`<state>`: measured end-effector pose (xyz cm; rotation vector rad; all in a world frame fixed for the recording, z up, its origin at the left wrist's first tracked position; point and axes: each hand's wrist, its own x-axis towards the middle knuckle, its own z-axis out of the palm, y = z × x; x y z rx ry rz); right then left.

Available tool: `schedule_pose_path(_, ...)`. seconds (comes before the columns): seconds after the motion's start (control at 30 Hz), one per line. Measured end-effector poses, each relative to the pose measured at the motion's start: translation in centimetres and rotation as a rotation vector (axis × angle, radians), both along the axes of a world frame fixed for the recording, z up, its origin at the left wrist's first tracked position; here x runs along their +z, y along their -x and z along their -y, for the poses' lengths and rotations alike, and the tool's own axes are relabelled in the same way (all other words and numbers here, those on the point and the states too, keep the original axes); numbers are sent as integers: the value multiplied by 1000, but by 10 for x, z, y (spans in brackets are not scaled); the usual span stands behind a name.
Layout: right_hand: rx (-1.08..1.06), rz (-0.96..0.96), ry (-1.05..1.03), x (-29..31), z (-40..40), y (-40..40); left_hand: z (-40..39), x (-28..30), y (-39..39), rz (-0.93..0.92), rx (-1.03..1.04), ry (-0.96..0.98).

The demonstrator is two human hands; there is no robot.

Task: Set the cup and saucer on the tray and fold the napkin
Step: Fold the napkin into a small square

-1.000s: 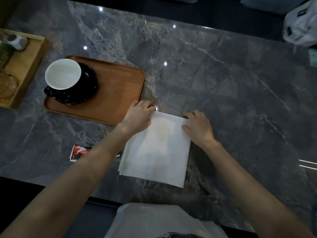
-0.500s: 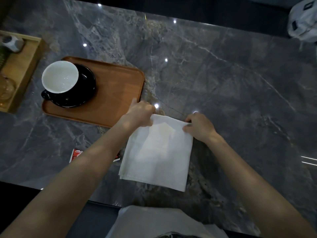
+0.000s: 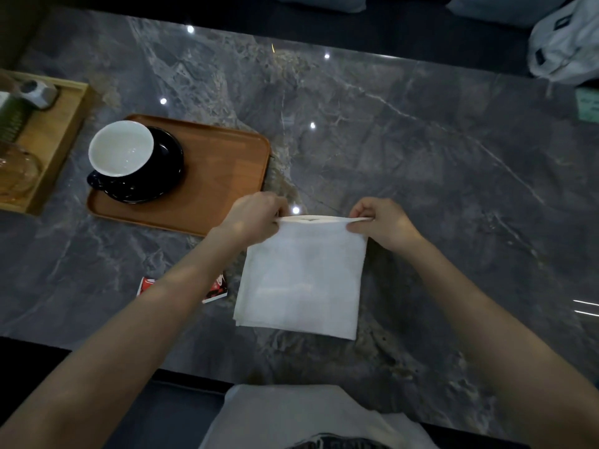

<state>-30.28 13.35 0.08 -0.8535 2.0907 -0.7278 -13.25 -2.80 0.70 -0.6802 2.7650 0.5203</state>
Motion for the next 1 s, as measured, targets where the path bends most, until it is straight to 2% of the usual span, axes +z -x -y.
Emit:
schedule_pose_path(0.23, 39, -85, 122, 16, -21, -19, -9, 15, -39, -166, -31, 20)
schedule_pose_path(0.43, 177, -295, 215, 16, -52, -41, -36, 17, -68, -307, -93, 95)
schedule_pose_path(0.57, 282, -384, 218, 9, -73, -57, -50, 7, -90, -264, -140, 106)
schedule_pose_path(0.83, 496, -718, 287, -10, -101, -80, -74, -13, -120, -209, -237, 163)
schedule_pose_path(1.0, 642, -849, 273, -31, -116, -89, -83, -31, -134, -193, -244, 185)
